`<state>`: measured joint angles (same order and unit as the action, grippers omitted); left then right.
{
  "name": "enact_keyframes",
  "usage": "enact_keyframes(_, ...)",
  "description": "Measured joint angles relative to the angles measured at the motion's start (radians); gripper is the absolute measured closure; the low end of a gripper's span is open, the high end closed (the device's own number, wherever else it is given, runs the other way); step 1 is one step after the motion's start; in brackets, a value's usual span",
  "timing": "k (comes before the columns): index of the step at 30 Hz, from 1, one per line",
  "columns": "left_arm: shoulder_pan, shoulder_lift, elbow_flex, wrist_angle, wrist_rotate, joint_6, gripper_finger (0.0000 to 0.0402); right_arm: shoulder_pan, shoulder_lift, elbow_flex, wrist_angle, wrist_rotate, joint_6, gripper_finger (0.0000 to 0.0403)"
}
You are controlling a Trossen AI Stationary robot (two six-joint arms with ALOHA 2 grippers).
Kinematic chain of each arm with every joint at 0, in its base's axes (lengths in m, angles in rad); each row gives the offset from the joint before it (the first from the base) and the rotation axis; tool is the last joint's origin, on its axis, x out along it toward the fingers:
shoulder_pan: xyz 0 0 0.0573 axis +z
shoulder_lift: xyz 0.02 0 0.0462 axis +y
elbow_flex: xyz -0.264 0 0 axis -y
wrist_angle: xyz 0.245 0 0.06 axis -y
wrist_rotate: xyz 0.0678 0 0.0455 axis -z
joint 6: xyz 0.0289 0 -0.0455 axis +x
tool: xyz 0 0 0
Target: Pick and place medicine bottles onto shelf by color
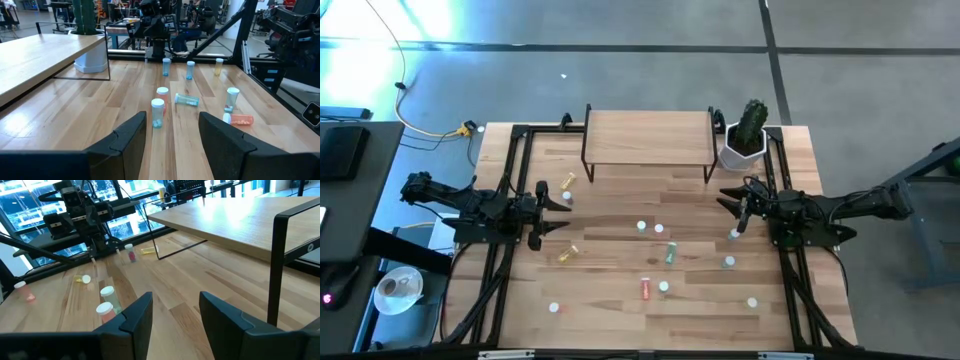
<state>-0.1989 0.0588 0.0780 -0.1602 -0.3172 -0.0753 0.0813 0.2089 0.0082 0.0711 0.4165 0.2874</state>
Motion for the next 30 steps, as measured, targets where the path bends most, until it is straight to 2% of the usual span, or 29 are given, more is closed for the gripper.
enact_keyframes(16,0.0,0.0,0.0,0.0,0.0,0.0,0.0229,0.0,0.0,0.0,0.0,0.0,0.0,0.0249)
enact_keyframes(24,0.0,0.0,0.0,0.002,-0.094,0.0,0.0229,0.0,0.0,0.0,0.0,0.0,0.0,0.0249)
enact_keyframes(30,0.0,0.0,0.0,0.003,-0.113,0.0,0.0229,0.0,0.0,0.0,0.0,0.0,-0.01,0.0249)
